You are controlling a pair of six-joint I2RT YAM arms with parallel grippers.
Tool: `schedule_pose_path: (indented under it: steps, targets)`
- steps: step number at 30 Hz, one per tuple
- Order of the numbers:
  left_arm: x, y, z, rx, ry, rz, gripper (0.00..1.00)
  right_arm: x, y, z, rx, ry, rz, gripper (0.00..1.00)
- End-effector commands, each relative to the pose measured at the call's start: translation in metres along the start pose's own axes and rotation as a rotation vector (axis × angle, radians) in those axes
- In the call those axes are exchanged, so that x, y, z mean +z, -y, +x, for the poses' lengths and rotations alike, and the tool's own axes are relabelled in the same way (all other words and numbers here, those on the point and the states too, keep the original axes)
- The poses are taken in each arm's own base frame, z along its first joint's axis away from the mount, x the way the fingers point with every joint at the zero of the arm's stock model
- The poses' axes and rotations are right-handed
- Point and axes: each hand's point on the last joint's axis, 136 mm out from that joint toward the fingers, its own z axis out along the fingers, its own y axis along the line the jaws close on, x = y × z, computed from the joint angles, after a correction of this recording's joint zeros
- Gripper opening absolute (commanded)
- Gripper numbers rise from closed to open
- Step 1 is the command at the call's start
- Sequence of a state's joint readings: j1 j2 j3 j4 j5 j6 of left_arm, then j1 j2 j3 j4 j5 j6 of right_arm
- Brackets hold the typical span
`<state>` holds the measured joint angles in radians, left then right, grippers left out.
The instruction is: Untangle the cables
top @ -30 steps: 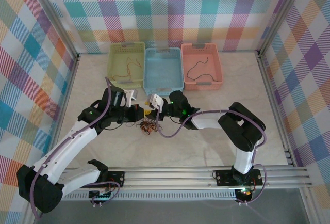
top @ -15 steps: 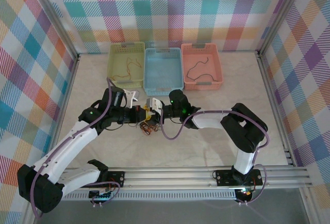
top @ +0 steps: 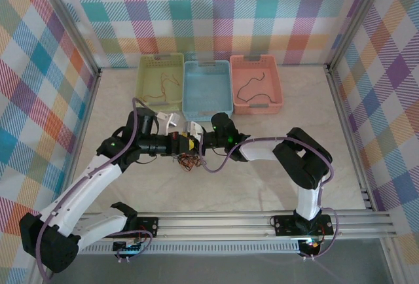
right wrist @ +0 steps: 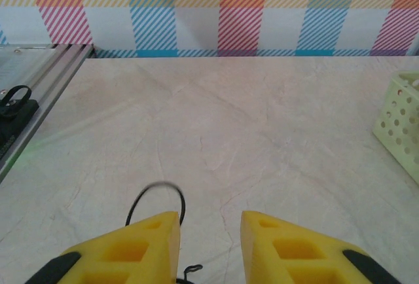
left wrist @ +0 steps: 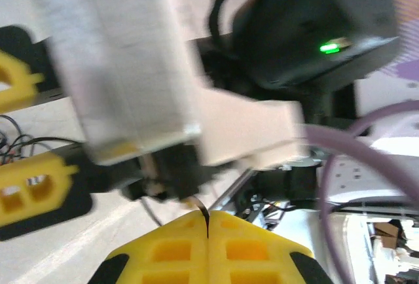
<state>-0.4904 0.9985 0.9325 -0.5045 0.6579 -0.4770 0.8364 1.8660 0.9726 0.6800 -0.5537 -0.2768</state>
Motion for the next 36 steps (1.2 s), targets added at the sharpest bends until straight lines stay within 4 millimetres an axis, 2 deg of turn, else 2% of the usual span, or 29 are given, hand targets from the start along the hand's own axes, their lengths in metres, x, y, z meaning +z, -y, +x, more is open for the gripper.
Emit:
schedule_pose_path:
  steps: [1,8,13,16,25,30,36]
  targets:
    - [-0.036,0.064,-0.018,0.094,0.071,0.139,0.00,0.003,0.010,0.000,0.004,-0.011,0.022,0.31]
    - [-0.092,0.128,-0.040,0.201,0.174,0.191,0.00,0.004,0.013,0.002,0.002,-0.025,0.036,0.31]
    - [-0.132,0.163,-0.052,0.273,0.282,0.208,0.00,0.005,0.015,0.010,0.022,-0.058,0.044,0.32]
    - [-0.150,0.177,-0.057,0.302,0.334,0.206,0.00,0.006,0.016,0.012,0.027,-0.068,0.049,0.32]
    - [-0.186,0.201,-0.062,0.357,0.438,0.202,0.00,0.008,0.023,0.018,0.040,-0.098,0.078,0.28]
    - [-0.197,0.199,-0.065,0.365,0.485,0.151,0.00,0.008,0.026,0.021,0.047,-0.112,0.092,0.26]
    - [-0.241,0.209,-0.070,0.431,0.635,0.064,0.00,0.009,0.034,0.027,0.057,-0.143,0.131,0.21]
